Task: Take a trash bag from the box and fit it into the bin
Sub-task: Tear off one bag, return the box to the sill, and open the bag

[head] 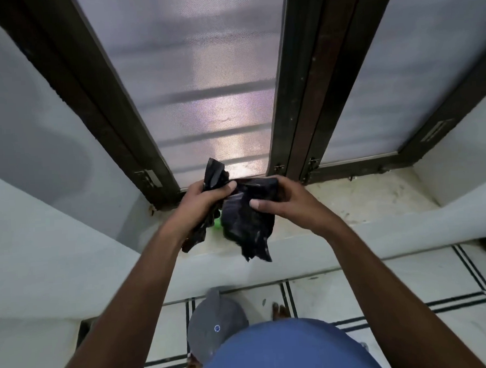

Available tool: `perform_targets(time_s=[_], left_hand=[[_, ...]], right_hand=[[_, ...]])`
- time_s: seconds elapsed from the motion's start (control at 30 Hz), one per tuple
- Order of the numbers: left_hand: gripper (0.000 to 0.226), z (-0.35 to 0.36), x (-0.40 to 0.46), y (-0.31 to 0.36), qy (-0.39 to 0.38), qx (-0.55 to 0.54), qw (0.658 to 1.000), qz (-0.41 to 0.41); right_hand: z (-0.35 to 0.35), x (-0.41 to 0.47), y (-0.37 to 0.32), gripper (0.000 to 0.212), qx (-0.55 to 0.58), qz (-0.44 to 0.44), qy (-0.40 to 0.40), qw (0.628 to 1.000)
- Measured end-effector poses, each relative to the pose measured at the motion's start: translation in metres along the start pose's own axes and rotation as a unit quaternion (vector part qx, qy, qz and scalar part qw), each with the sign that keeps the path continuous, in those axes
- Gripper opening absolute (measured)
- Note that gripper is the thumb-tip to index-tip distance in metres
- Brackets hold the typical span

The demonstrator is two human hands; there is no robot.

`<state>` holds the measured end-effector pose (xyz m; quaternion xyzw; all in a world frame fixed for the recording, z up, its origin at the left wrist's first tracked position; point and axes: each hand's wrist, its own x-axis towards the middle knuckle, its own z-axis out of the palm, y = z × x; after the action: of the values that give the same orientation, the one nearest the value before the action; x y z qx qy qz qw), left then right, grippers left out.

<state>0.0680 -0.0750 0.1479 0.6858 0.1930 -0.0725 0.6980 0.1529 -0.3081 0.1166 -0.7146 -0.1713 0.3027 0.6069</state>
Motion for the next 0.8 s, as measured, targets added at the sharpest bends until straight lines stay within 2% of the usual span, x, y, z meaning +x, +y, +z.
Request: perform_targets(time_s=[0.1,0.2,0.27,0.37,0.43,0.53,0.6,0.7,0.77,0.8], left_hand=[[0.037,0.0,0.007,-0.006,0.006,-0.052,0.999,-0.01],[0.04,0.004,0.02,-0.016,0.033,-0.05,0.998,-0.011],[0.038,0.006,0.029,-0.024,0.056,-0.046,0.997,-0.016],[0.033,0.012,0.042,-0.037,0.107,-0.033,0.994,-0.01],[0.031,0.015,0.05,-0.047,0.151,-0.045,0.988,-0.007],[0.04,0.013,0.057,-0.063,0.182,-0.081,0.979,-0.04],[0.037,0.013,0.056,-0.072,0.18,-0.118,0.974,-0.063],[0.016,0.016,0.054,-0.079,0.165,-0.186,0.964,-0.095],[0.023,0.018,0.054,-0.083,0.152,-0.222,0.956,-0.116],[0.026,0.02,0.054,-0.084,0.147,-0.229,0.955,-0.12]], right_hand=[[-0.003,-0.004,0.0,0.05,0.044,0.038,-0.055,0.997],[-0.009,-0.002,0.008,0.046,0.024,0.071,-0.093,0.993],[-0.009,0.005,0.015,0.042,0.009,0.083,-0.089,0.993],[-0.011,0.028,0.04,0.03,0.006,0.09,-0.027,0.996],[-0.012,0.046,0.062,0.03,0.025,0.11,0.034,0.993],[-0.011,0.063,0.095,0.03,0.101,0.193,0.135,0.967],[-0.011,0.071,0.114,0.025,0.086,0.236,0.174,0.952],[-0.012,0.083,0.139,0.037,0.082,0.277,0.218,0.932],[-0.009,0.085,0.147,0.046,0.071,0.275,0.229,0.931],[-0.008,0.086,0.148,0.057,0.027,0.269,0.229,0.935]])
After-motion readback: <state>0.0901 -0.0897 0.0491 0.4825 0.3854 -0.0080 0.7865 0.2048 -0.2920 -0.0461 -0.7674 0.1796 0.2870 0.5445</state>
